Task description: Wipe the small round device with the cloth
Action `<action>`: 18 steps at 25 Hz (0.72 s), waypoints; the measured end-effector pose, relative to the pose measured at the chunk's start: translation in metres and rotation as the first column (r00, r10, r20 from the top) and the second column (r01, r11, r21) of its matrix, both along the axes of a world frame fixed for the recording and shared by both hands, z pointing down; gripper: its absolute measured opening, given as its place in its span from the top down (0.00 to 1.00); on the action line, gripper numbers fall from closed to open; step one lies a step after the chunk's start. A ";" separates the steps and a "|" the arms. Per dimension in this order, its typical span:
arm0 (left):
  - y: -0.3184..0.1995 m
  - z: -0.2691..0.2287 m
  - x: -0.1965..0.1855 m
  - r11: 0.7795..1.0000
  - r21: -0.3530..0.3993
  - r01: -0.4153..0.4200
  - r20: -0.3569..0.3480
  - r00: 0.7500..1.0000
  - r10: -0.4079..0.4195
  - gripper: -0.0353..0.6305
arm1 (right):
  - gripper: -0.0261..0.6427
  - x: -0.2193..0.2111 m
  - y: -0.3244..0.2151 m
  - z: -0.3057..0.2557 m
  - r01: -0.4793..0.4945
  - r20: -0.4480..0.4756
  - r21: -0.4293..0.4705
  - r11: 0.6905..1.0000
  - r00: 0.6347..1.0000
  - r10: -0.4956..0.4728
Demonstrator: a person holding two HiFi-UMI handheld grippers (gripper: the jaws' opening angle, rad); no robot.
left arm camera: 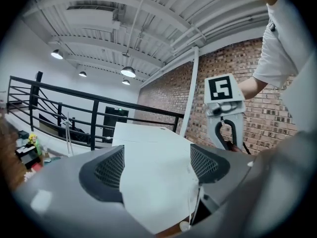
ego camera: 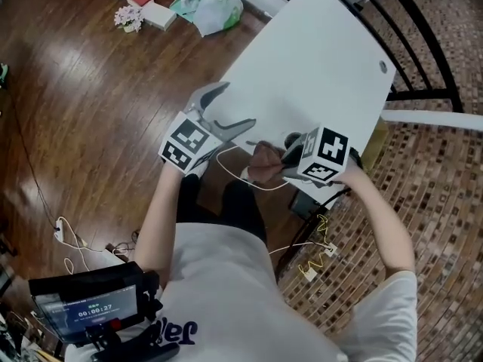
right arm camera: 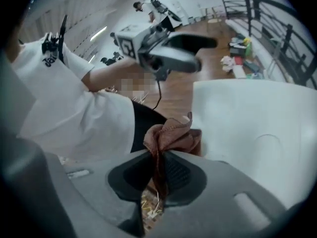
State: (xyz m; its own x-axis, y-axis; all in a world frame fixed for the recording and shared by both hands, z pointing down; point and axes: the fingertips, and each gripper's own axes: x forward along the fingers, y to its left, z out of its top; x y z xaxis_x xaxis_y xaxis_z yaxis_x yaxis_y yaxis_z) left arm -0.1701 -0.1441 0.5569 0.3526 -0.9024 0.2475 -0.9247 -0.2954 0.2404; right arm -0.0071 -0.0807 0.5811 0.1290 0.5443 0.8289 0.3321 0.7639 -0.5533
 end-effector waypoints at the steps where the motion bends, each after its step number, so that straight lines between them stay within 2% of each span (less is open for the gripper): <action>1: 0.001 -0.001 0.000 1.000 0.002 0.001 0.000 1.000 -0.001 0.27 | 0.91 0.009 0.011 0.006 0.045 -0.037 -0.006 0.999 0.998 -0.045; 3: 0.001 -0.001 -0.004 1.000 0.009 0.009 0.012 1.000 -0.009 0.28 | 0.91 0.018 0.011 0.025 0.106 -0.073 0.054 0.993 0.992 -0.102; 5: 0.003 -0.001 -0.007 1.000 0.006 0.014 0.017 1.000 -0.014 0.28 | 0.91 0.008 -0.014 0.041 0.110 -0.050 0.196 0.975 0.994 -0.102; 7: 0.005 -0.002 -0.010 1.000 -0.001 0.018 0.020 1.000 -0.018 0.28 | 0.91 -0.014 -0.047 0.046 0.065 0.000 0.345 0.937 0.998 -0.070; 10: 0.009 -0.001 -0.014 1.000 -0.003 0.027 0.021 0.999 -0.027 0.28 | 0.91 -0.038 -0.097 0.046 -0.014 0.043 0.487 0.874 0.999 -0.008; 12: 0.009 -0.001 -0.015 1.000 0.000 0.031 0.019 0.999 -0.031 0.28 | 0.91 -0.040 -0.132 0.052 -0.052 0.035 0.539 0.841 0.999 0.039; 14: 0.007 -0.003 -0.014 1.000 0.004 0.025 0.020 0.999 -0.025 0.28 | 0.91 -0.032 -0.162 0.062 -0.121 0.037 0.553 0.824 0.992 0.121; 18: 0.005 -0.007 -0.008 1.000 0.006 0.000 0.022 1.000 0.000 0.28 | 0.91 0.007 -0.199 0.073 -0.303 0.041 0.547 0.780 0.941 0.337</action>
State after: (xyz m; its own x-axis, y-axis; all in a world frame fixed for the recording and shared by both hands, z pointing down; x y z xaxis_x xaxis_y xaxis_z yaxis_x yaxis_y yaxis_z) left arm -0.1780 -0.1393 0.5501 0.3473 -0.9039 0.2498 -0.9296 -0.2970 0.2181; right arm -0.0002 -0.2801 0.6546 0.0826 0.0315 0.9961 -0.0036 0.9995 -0.0313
